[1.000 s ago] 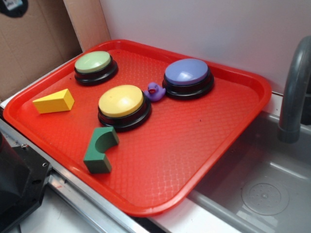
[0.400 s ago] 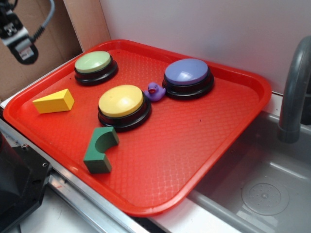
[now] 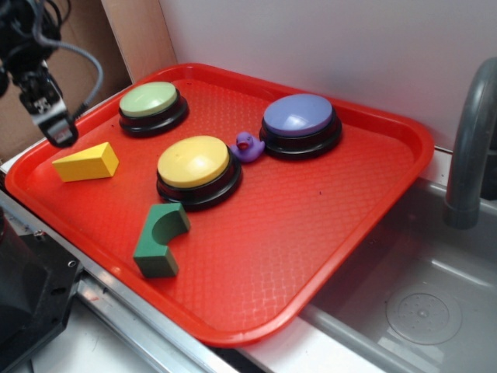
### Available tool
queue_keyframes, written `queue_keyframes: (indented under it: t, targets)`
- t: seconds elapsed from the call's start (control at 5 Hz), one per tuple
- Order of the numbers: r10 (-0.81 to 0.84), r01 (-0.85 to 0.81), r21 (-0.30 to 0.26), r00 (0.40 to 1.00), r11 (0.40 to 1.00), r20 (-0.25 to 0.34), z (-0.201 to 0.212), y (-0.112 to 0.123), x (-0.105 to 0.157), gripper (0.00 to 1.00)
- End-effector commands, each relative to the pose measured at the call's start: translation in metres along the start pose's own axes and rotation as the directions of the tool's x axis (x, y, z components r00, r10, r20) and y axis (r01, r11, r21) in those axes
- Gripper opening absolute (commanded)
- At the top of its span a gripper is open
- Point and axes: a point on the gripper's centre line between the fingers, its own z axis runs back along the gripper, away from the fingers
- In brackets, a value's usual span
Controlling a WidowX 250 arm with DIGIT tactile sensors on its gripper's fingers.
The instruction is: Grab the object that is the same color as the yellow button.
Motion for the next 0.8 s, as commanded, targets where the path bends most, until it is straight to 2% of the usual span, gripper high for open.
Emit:
queue_keyframes:
  t: [0.0, 0.2, 0.4, 0.6]
  targets:
    - [0.000, 0.000, -0.002, 0.999, 1.000, -0.034, -0.045, 0.019, -0.003, 1.00]
    - [0.006, -0.007, -0.005, 0.998, 1.000, -0.064, -0.061, 0.021, -0.006, 1.00]
    - [-0.012, 0.011, -0.016, 0.997, 1.000, -0.081, -0.074, 0.023, -0.007, 0.86]
    - [-0.009, 0.005, -0.030, 0.994, 1.000, -0.107, -0.081, 0.023, -0.007, 0.00]
